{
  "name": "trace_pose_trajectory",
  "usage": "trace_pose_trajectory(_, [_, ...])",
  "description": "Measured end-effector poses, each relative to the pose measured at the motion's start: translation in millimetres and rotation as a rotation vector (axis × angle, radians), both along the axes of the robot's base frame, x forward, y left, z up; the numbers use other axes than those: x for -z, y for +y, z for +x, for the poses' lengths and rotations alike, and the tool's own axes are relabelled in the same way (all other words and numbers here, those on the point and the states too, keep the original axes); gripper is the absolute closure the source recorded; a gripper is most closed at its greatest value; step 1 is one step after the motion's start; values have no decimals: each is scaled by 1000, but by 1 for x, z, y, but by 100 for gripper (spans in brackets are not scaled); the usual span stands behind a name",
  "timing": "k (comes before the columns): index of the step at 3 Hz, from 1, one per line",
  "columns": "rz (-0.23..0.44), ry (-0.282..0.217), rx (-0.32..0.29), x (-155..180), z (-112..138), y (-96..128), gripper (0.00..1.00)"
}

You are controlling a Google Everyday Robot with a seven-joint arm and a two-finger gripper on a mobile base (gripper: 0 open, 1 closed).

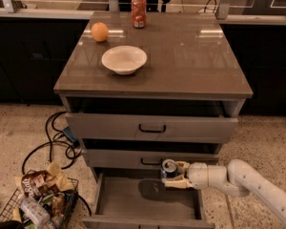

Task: Place pepsi can into bottom drawer

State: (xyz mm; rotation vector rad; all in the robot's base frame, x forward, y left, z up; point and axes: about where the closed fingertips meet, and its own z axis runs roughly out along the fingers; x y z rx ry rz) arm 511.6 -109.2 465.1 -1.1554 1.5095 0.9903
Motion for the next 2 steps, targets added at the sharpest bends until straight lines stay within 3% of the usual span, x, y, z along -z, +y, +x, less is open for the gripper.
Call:
trace_pose_trajectory(1, [18, 67, -63, 55, -10, 22, 100])
trace_pose_trajectory(2, [42, 109, -78, 88, -18, 36, 100])
